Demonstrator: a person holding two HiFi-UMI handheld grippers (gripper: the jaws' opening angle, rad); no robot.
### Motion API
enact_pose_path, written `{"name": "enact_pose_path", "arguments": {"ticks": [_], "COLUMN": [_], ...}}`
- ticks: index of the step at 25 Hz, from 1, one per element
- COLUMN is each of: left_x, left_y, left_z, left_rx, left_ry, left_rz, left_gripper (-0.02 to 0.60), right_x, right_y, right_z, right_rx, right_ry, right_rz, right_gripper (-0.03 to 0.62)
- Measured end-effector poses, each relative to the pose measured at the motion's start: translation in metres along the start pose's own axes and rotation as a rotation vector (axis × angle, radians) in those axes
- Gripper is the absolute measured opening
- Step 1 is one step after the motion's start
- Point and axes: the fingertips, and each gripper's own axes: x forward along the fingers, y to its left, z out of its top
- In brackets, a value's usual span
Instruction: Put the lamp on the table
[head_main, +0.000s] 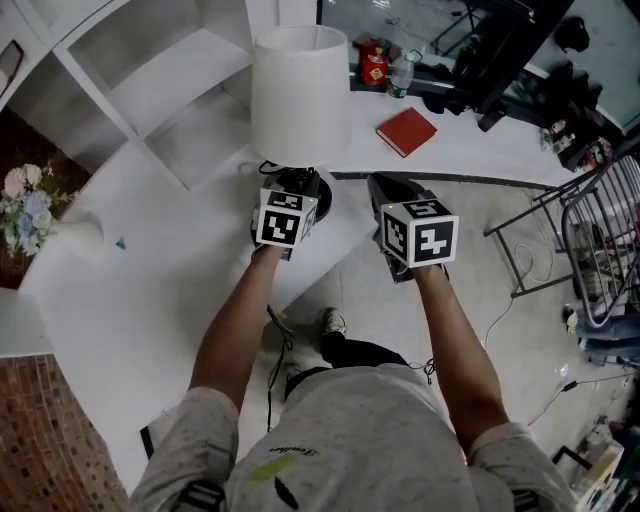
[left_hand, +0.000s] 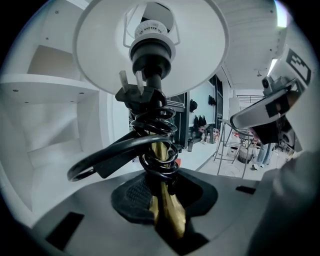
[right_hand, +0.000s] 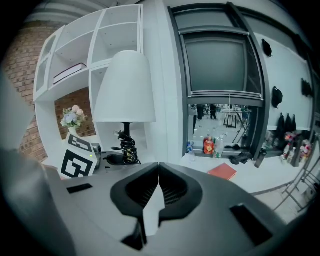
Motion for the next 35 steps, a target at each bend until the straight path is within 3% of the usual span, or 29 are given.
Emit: {"name": "enact_pose_path", "arguments": {"ticks": [17,35], "left_x": [-0.01,-0.007], "left_y": [-0.009,-0.009], "left_z": [-0.012,-0.014], "left_rx": [0.037,0.01], "left_ry": [-0.001,-0.015], "left_rz": [0.034,0.037], "left_gripper": [0.103,0.12], "right_x": [-0.014,-0.023], "right_y": [0.004,0.007], "right_z": [-0.012,-0.019], "right_rx": [-0.003,0.001], "right_ry": [-0.003,-0.006], "right_rz": [-0.004,-0.012], "right_gripper": [0.006,0.006]}}
